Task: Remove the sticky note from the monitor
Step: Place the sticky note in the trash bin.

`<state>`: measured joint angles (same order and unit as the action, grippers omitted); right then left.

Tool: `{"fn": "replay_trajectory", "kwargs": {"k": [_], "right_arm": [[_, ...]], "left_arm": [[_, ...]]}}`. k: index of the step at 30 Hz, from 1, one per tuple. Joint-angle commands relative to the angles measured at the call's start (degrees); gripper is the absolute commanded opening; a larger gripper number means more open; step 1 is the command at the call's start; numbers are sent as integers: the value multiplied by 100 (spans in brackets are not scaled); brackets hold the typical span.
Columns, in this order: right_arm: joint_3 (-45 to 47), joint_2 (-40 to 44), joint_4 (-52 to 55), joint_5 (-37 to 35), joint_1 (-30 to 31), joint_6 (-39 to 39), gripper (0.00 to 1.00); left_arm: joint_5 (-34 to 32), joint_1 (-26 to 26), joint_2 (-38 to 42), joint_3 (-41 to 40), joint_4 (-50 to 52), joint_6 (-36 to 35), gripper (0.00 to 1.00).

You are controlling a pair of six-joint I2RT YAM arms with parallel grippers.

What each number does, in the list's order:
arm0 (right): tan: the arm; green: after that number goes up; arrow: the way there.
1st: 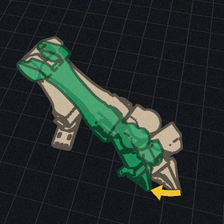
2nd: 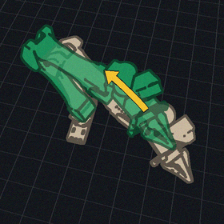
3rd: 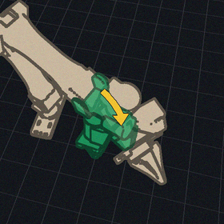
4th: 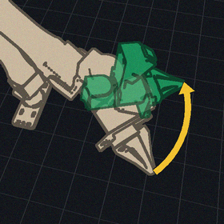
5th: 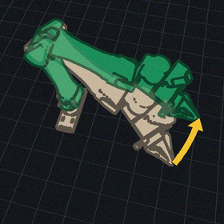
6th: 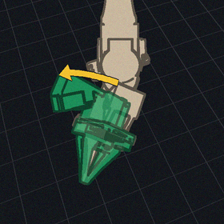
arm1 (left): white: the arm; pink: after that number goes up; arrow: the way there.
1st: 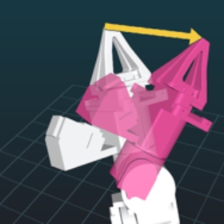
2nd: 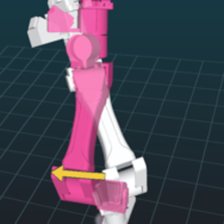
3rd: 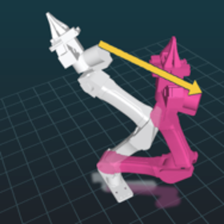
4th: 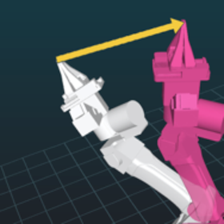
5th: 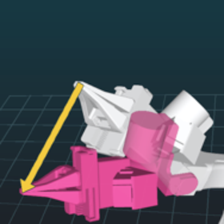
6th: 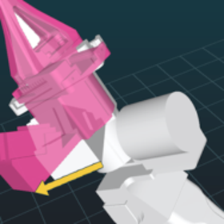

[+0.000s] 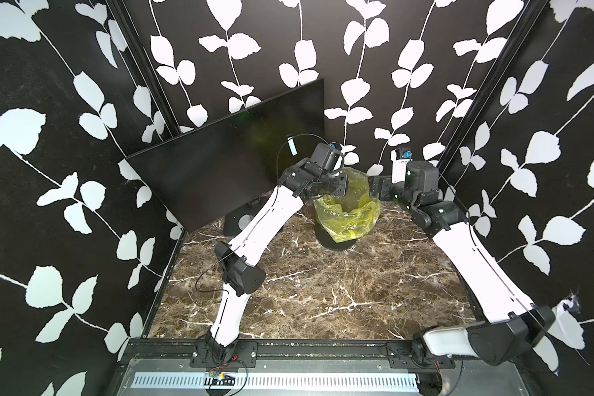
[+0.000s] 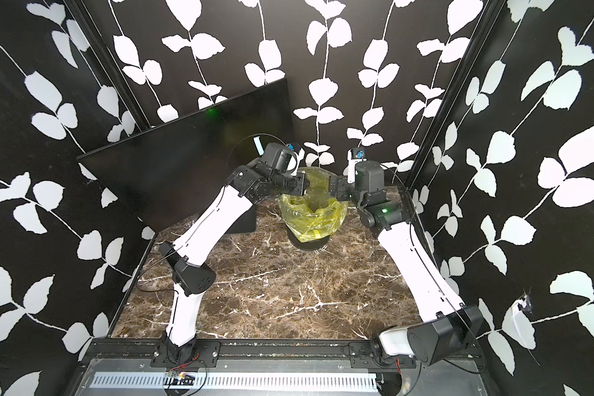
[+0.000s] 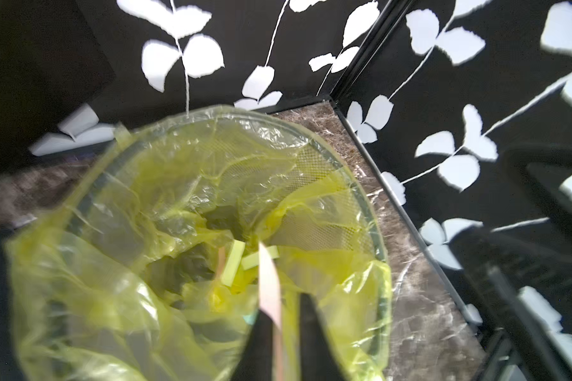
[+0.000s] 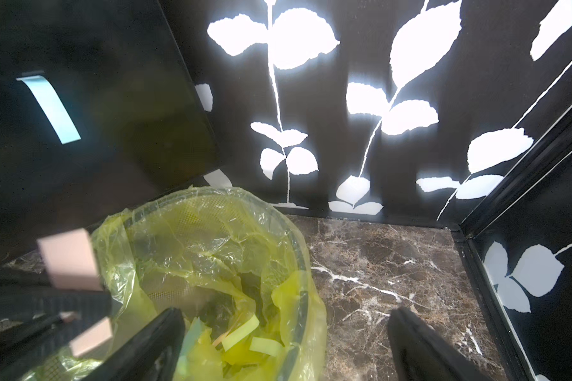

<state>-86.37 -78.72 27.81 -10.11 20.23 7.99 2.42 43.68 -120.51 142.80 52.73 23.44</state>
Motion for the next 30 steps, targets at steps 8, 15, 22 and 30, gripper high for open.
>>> {"fn": "replay_trajectory", "kwargs": {"k": [8,15,22,30], "right_arm": [[106,147,-331,79,-10,-16,97],[65,23,-418,296,-12,-13,97],[-155,-199,-461,451,-4,112,97],[-330,-367,-461,543,-3,267,97]], "left_arm": [[-658,16,-168,583,186,-333,71],[-1332,-762,120,619,357,-249,78],[-1973,-1133,-49,809,-45,-188,80],[-3038,-1088,-424,914,-899,-813,82]]}}
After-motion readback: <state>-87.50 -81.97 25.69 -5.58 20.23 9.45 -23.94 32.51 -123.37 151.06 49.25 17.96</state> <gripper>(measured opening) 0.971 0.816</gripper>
